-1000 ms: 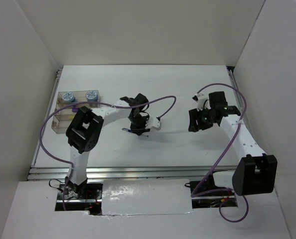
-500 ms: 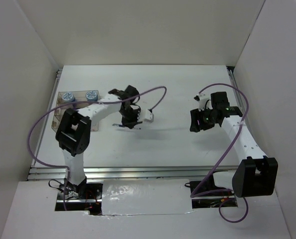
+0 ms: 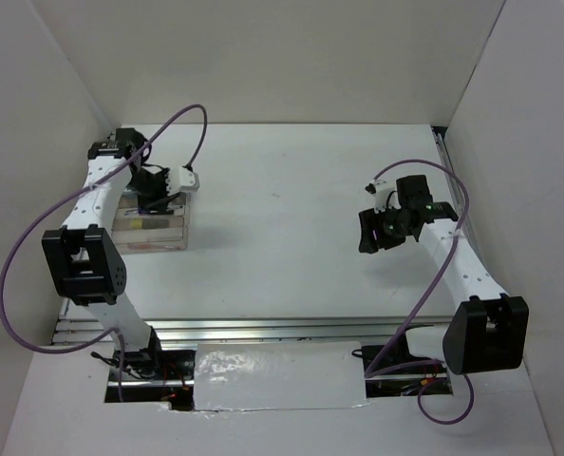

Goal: Sort the stationery into containers
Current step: Place the pen in the storage box, then reset both arms

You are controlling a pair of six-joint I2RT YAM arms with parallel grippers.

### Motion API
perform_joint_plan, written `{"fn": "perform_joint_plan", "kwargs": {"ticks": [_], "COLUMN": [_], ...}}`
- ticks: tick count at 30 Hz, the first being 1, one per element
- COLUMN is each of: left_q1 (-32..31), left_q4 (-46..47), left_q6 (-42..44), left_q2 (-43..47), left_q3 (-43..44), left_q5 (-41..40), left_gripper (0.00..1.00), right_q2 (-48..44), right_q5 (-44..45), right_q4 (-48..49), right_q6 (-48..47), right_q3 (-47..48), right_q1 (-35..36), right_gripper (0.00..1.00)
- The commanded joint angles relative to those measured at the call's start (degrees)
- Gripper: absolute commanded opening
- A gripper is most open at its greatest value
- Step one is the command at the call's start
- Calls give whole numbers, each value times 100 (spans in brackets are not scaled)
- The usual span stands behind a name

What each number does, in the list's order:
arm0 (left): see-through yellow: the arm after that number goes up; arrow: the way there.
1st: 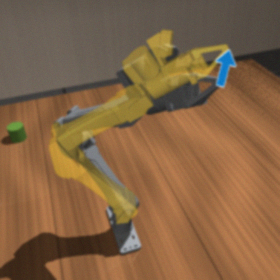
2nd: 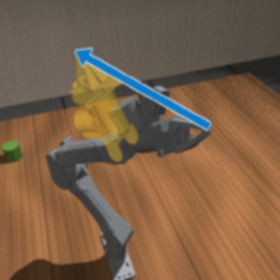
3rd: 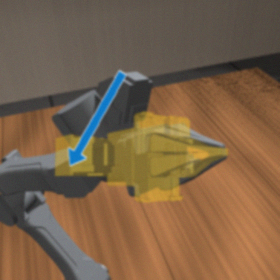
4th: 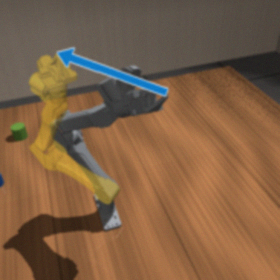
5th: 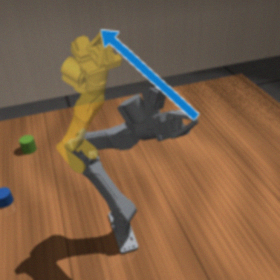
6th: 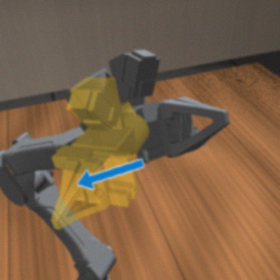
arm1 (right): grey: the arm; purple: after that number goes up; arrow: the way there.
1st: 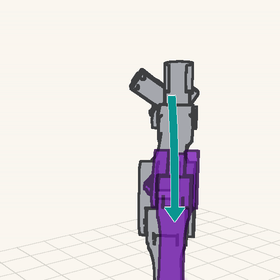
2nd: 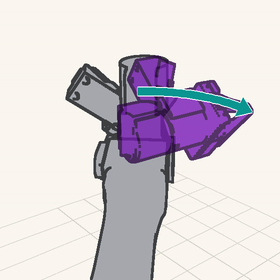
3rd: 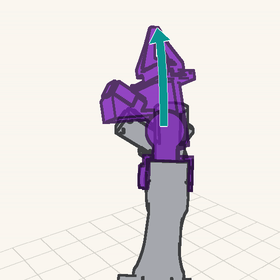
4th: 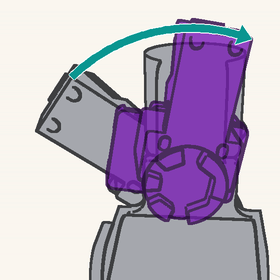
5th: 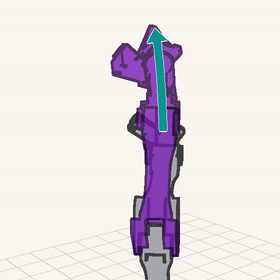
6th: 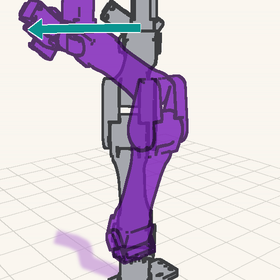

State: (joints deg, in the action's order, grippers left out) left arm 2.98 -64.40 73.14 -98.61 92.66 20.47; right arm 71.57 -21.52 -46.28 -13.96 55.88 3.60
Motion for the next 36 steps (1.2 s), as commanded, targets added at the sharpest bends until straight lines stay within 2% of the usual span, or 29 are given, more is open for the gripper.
{"fn": "perform_joint_plan", "kwargs": {"ticks": [1, 7, 9, 12, 13, 20, 24, 26, 28, 29, 30, 31, 32, 34, 35, 36], "left_q1": [394, 782, 826, 827, 818, 756, 713, 686, 634, 529, 432, 327, 65, -139, -253, -472], "left_q4": [-266, -372, -188, 23, 42, -169, -169, -475, -827, -846, -776, -706, -375, 188, 948, 1495], "left_q6": [727, 886, 851, 755, 728, 482, 202, -45, -702, -1540, -1923, -2275, -3035, -3708, -4372, -4840], "left_q2": [-307, -773, -783, -783, -800, -924, -844, -844, -871, -827, -670, -573, -424, 182, 689, 963], "left_q3": [-82, -116, -265, -590, -609, -495, -145, 303, 1312, 1594, 1997, 2097, 2107, 1530, 787, 353], "left_q5": [115, 124, 89, 1, 18, 89, 54, 333, 789, 1175, 1318, 1406, 1512, 1565, 1513, 1234], "left_gripper": [4, 7, 11, 22, 23, 43, 53, 54, 57, 59, 62, 68, 71, 84, 99, 99], "right_q2": [41, 32, 41, 50, 67, 68, -55, -169, -318, -450, -503, -565, -696, -898, -995, -1074], "right_q5": [77, 183, 183, 192, 192, 253, 297, 324, 350, 359, 368, 376, 411, 499, 578, 639], "right_q4": [14, 5, -4, -4, -4, -56, -91, -100, -74, -13, 14, 49, 101, 154, 198, 216], "right_q6": [60, 51, 51, 68, 68, 68, 86, 121, 147, 156, 200, 226, 244, 332, 341, 384], "right_q3": [125, 90, 72, 99, 99, 160, 143, 178, 195, 204, 222, 265, 301, 424, 459, 485], "right_q1": [80, 98, 97, 106, 115, 124, 115, 115, 106, 71, 54, 45, 27, -34, -52, -104], "right_gripper": [60, 60, 60, 60, 60, 61, 62, 63, 63, 63, 64, 64, 65, 66, 67, 72]}}
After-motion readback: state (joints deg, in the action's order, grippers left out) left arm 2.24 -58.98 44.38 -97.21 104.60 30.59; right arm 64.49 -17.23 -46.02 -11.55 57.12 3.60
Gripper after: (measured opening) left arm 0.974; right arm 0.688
